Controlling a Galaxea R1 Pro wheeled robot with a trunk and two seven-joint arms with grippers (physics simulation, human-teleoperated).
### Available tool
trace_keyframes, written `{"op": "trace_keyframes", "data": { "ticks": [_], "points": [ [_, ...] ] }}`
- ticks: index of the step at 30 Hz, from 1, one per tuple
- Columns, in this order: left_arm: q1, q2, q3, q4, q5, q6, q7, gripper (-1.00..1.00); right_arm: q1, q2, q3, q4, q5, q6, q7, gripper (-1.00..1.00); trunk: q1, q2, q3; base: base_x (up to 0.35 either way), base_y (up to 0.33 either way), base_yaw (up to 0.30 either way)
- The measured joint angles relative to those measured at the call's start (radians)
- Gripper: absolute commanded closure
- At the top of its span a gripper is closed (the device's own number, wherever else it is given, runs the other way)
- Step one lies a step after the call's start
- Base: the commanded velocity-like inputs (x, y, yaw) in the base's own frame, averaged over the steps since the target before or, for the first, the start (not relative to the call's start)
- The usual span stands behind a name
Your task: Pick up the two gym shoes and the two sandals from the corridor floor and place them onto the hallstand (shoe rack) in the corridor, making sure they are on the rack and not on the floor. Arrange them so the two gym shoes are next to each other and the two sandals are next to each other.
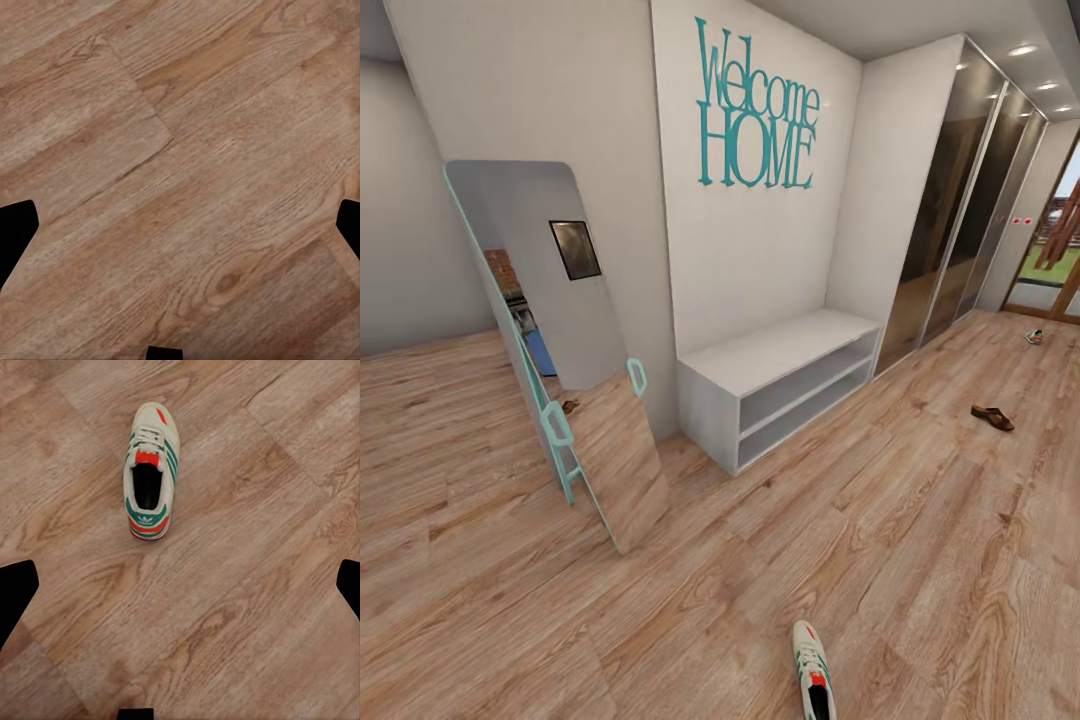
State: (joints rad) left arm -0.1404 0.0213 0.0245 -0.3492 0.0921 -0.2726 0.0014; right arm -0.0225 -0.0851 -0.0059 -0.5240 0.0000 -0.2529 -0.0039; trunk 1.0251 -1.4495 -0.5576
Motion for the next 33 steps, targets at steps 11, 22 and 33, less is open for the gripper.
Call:
{"op": "trace_keyframes", "data": {
  "ticks": [11, 22, 33],
  "points": [
    [-0.049, 0.028, -0.001, -0.01, 0.002, 0.006, 0.001, -1.0, 0.0, 0.0, 0.001, -0.079, -0.001, 0.002, -0.001, -1.0, 0.0, 0.0, 0.0, 0.0, 0.0, 0.0],
    [-0.208, 0.038, -0.006, 0.001, 0.004, 0.023, 0.0, -1.0, -0.097, 0.0, -0.001, -0.277, 0.0, 0.025, -0.054, -1.0, 0.0, 0.0, 0.0, 0.0, 0.0, 0.0],
    [-0.227, 0.041, -0.011, 0.004, 0.001, 0.034, -0.001, -1.0, -0.309, 0.011, 0.018, -0.262, -0.002, 0.195, -0.216, -1.0, 0.0, 0.0, 0.0, 0.0, 0.0, 0.0]
  ]
}}
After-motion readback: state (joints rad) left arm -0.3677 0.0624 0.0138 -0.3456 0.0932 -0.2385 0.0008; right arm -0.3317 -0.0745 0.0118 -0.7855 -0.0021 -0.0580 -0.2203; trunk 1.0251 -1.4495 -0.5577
